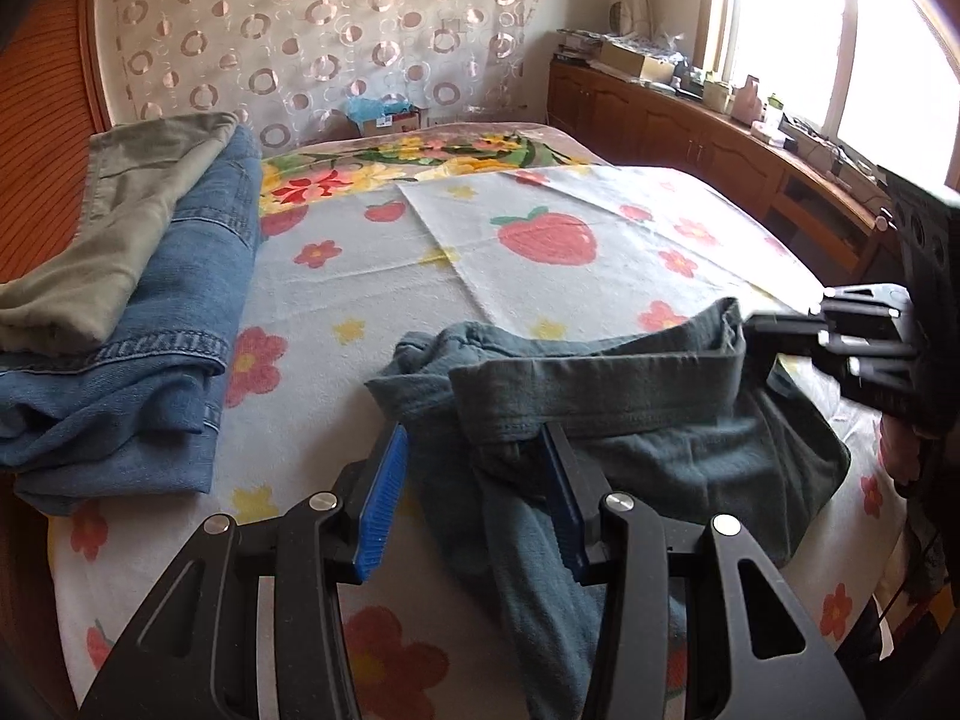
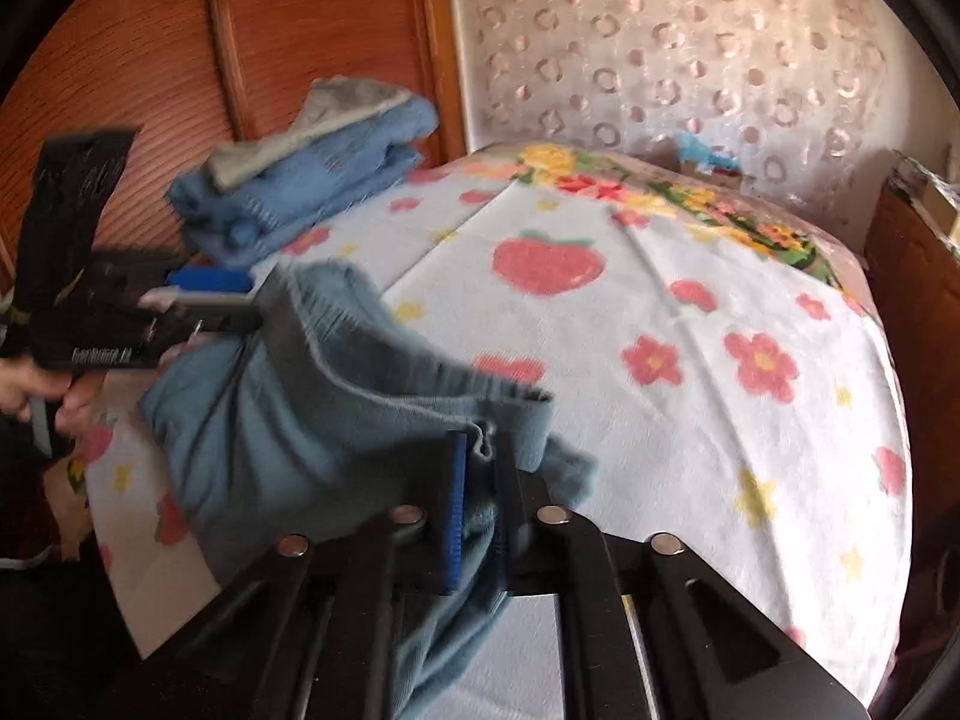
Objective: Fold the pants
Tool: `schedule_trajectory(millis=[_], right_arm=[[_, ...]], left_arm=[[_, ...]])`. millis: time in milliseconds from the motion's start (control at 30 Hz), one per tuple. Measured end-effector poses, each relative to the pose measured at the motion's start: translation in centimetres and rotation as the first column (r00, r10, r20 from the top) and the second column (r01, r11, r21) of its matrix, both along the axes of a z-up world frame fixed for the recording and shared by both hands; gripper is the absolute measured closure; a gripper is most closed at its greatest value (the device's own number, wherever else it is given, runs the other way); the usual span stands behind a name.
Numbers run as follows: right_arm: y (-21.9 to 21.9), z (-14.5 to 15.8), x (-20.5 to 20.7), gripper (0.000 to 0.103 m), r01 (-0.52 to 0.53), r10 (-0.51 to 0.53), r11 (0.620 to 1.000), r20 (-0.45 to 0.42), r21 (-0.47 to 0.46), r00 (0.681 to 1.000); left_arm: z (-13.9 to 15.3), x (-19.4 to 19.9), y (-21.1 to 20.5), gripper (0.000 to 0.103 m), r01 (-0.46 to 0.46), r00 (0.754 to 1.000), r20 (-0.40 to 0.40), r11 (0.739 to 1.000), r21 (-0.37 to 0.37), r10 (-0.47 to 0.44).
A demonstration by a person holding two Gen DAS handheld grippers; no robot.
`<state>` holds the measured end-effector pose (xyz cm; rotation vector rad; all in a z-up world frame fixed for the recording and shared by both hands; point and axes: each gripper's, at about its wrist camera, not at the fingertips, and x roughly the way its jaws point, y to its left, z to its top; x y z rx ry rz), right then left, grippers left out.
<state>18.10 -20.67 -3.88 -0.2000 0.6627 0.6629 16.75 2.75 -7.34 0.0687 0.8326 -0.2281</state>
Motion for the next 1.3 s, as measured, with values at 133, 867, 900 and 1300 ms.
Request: schedule_trajectory(millis=[133,867,900,1300], right_arm=[[-0.9,0.1,1.1,0.096,0.118,-0.117,0.993,-0.015,0.009,0.993],[-0.4,0.3,-3.1,0.06,0.174,-0.174,0.985,-0.012,-0.023,0.985],[-0.5,0.1,-3.5,0.06,0.174,-0.174,0.984,-0.017,-0.031,0.985],[-1.9,-0.5,-6.5,0.059,0.178,-0.178,0.984,-0.044,0.0,0.983]], left_arm=[[0.1,-0.2,0.5,0.057,-0.022,1.0,0.001,1.0,-0.012,0.022],[-0.7,-2.4,-0.2,0.057,0.019,1.0,-0.014,0.998,-0.059,-0.02],[-0.7,-2.6,-0.2,0.057,0.022,1.0,-0.019,0.997,-0.07,-0.023],[-0.2,-4.6,-0.7,0.057,0.025,1.0,-0.006,0.998,-0.051,-0.025]])
